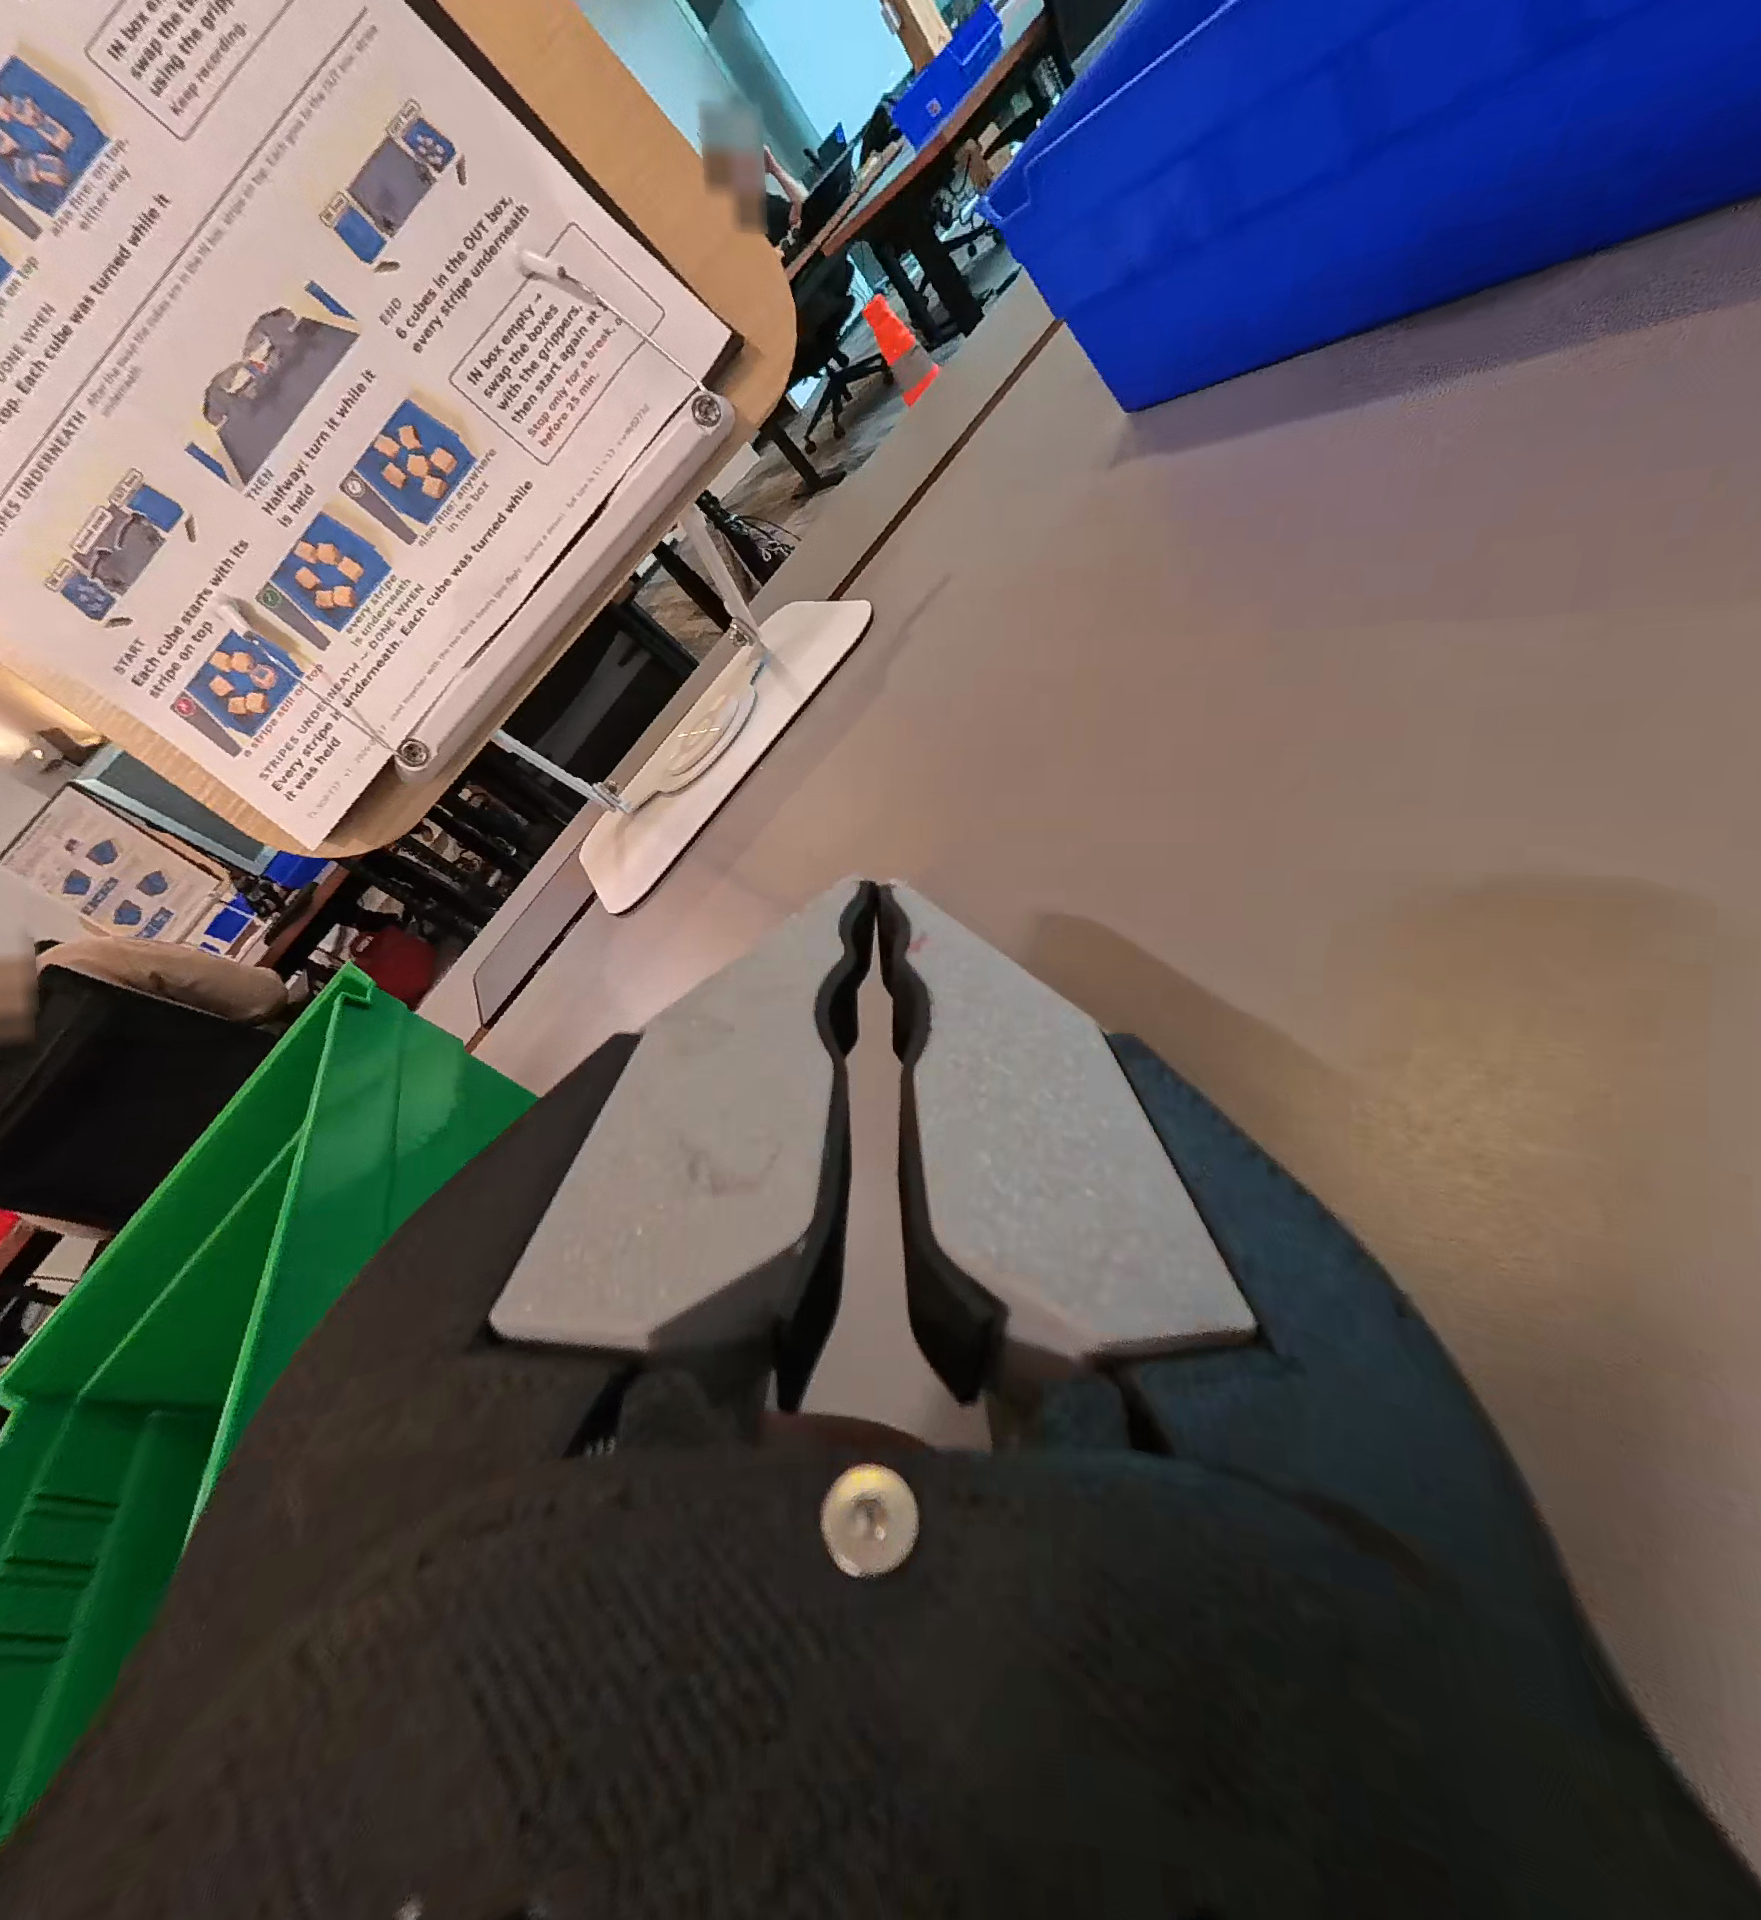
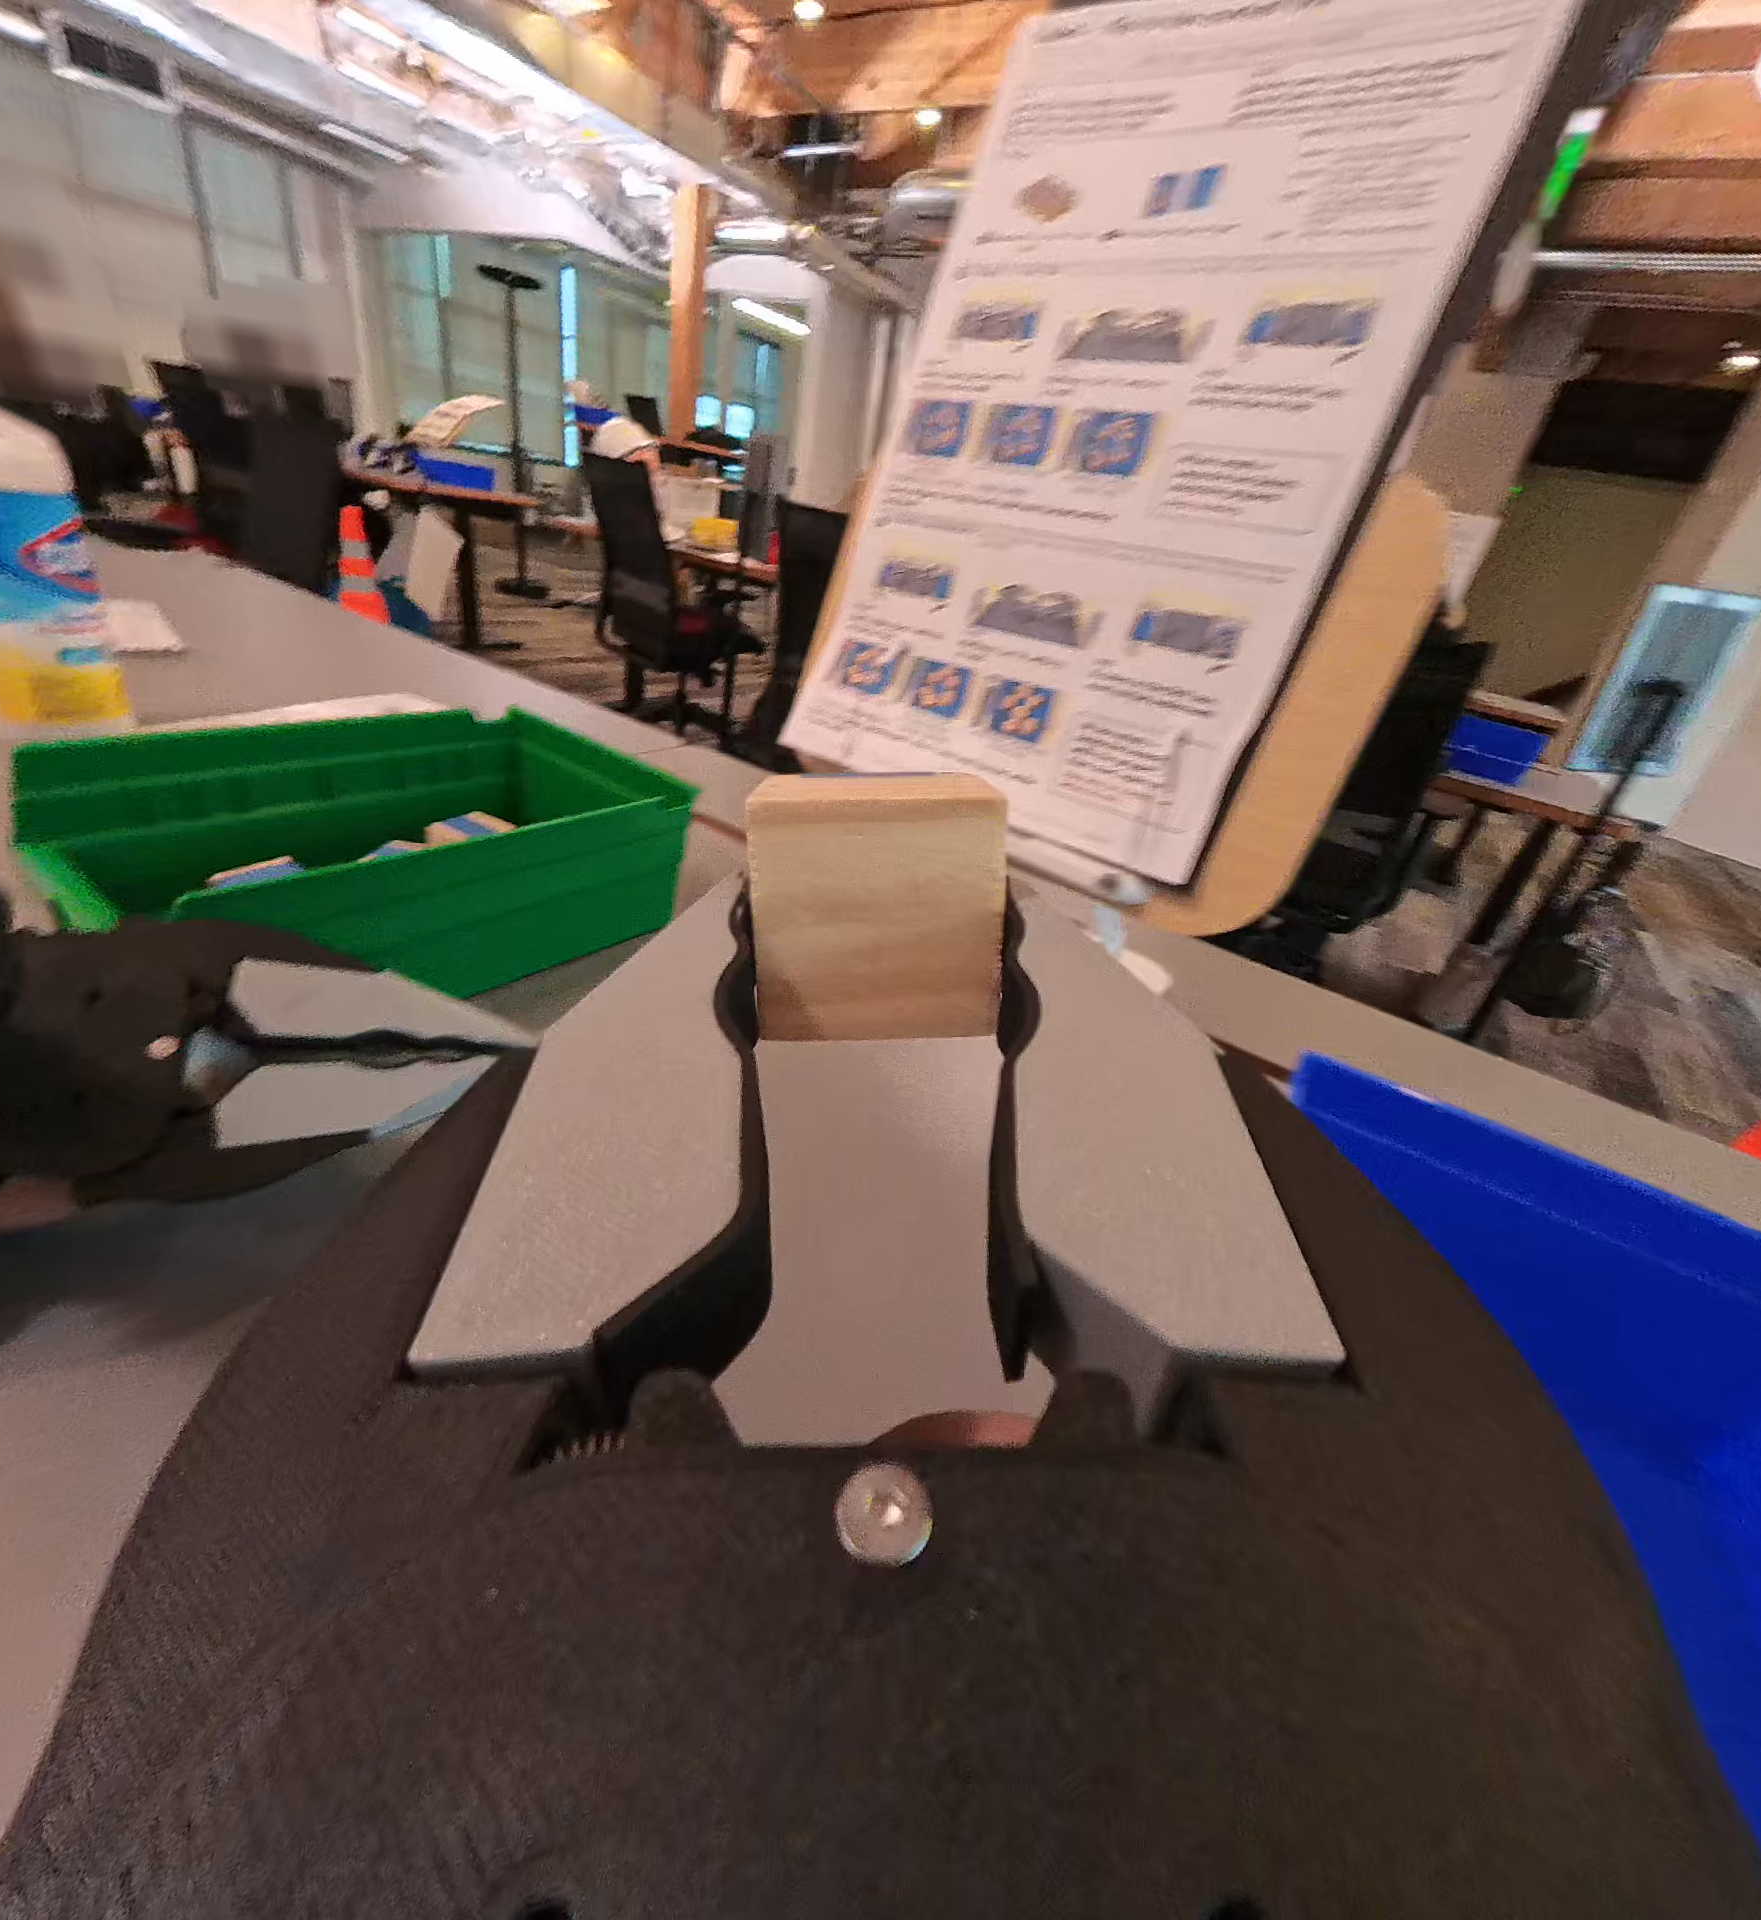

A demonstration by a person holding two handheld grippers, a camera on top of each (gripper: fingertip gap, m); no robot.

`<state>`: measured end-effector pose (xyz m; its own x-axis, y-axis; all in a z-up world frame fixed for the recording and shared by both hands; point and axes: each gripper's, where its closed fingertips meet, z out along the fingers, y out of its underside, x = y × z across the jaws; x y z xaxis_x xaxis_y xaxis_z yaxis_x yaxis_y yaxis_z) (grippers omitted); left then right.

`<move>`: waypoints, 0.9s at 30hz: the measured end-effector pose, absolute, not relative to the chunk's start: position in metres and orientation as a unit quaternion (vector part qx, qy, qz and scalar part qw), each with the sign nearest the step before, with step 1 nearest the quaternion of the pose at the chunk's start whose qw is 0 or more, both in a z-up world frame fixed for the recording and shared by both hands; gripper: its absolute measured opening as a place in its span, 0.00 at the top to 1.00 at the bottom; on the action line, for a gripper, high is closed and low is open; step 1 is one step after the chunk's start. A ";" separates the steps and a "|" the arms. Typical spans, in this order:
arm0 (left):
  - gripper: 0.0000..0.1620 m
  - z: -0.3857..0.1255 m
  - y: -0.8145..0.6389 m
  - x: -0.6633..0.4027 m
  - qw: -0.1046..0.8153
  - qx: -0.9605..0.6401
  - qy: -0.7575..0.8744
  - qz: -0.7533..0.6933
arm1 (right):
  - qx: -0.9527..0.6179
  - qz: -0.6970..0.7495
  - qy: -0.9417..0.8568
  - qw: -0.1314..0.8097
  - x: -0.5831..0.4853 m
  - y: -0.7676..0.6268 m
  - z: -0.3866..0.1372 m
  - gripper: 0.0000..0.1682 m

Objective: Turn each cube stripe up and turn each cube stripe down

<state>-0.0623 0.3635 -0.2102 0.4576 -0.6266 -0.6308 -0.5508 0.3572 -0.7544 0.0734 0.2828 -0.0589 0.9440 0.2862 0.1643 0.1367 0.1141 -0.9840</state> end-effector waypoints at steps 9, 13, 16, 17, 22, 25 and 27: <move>1.00 -0.216 0.363 -0.061 0.631 -0.566 0.529 -0.021 | -0.738 -0.024 -0.034 0.674 0.232 0.311 -0.051 0.75; 1.00 -0.218 0.364 -0.061 0.629 -0.569 0.529 -0.021 | -0.812 -0.010 -0.018 0.583 0.266 0.346 -0.096 0.74; 1.00 -0.220 0.364 -0.060 0.626 -0.569 0.533 -0.017 | -0.853 -0.019 -0.020 0.521 0.276 0.375 -0.133 0.74; 1.00 -0.220 0.365 -0.060 0.626 -0.568 0.534 -0.014 | -0.866 -0.013 -0.019 0.499 0.276 0.384 -0.147 0.74; 1.00 -0.220 0.367 -0.063 0.626 -0.573 0.529 -0.014 | -0.915 -0.029 -0.026 0.402 0.281 0.419 -0.210 0.74; 1.00 -0.220 0.367 -0.063 0.625 -0.573 0.530 -0.013 | -0.934 -0.029 -0.031 0.355 0.279 0.433 -0.236 0.74; 1.00 -0.222 0.367 -0.062 0.623 -0.571 0.535 -0.011 | -0.944 -0.025 -0.034 0.326 0.276 0.438 -0.249 0.74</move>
<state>-0.0621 0.3667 -0.2216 0.4282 -0.6245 -0.6531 -0.5969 0.3472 -0.7233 0.2756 0.4384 -0.2490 0.9965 0.0480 0.0691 0.0804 -0.7847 -0.6146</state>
